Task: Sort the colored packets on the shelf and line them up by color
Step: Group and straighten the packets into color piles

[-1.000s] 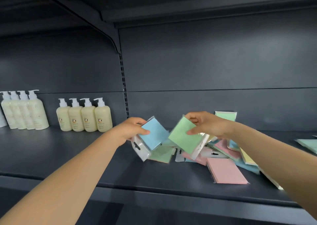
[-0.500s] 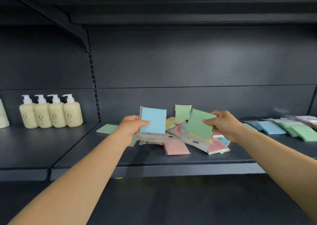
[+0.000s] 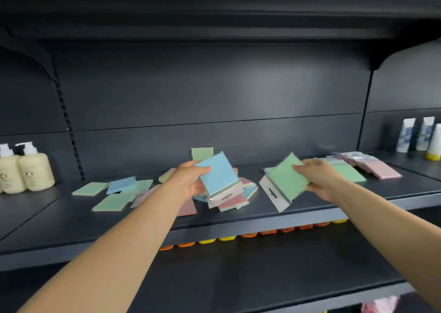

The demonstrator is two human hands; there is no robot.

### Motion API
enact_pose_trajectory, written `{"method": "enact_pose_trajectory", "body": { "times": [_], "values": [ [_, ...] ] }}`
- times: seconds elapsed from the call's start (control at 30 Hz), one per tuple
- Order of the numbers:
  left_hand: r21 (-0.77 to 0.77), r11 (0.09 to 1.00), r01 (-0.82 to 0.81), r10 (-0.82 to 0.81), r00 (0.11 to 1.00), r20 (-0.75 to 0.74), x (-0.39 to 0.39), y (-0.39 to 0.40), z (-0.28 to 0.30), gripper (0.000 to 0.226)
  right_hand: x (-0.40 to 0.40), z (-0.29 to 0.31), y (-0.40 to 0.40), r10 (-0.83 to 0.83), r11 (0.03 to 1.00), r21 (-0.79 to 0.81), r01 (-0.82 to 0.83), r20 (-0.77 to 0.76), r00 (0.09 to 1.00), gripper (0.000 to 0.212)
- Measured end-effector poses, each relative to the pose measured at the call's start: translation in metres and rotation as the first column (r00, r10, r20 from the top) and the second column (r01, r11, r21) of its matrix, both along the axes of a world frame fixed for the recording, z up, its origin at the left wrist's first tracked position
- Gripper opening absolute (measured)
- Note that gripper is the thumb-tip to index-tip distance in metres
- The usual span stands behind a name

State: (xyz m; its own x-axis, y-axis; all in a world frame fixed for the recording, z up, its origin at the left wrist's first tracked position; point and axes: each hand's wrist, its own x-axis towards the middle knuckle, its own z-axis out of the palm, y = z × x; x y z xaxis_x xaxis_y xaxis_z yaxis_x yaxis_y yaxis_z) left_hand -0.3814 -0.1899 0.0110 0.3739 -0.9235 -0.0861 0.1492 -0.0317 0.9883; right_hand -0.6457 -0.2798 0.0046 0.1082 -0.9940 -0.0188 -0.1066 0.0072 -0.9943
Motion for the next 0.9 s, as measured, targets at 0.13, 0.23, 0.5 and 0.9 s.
{"method": "enact_pose_trajectory", "body": {
  "times": [0.13, 0.23, 0.5, 0.9],
  "values": [
    [0.024, 0.987, -0.16, 0.16, 0.987, -0.005, -0.049, -0.046, -0.004, 0.009, -0.056, 0.0, -0.034, -0.114, 0.991, -0.085, 0.106, -0.105, 0.988, 0.012],
    [0.032, 0.981, -0.189, 0.191, 0.978, -0.083, -0.088, -0.078, -0.009, 0.011, -0.103, 0.006, -0.067, -0.127, 0.987, -0.117, 0.11, -0.155, 0.98, 0.009],
    [0.022, 0.987, -0.159, 0.159, 0.945, -0.287, -0.21, -0.15, -0.027, 0.03, -0.226, 0.003, -0.149, -0.067, 0.998, -0.016, 0.065, -0.174, 0.982, 0.032],
    [0.001, 0.96, -0.279, 0.269, 0.923, -0.275, -0.281, -0.202, -0.062, 0.033, -0.282, -0.039, -0.197, 0.027, 0.987, 0.156, -0.049, 0.139, 0.99, 0.026]
  ]
}}
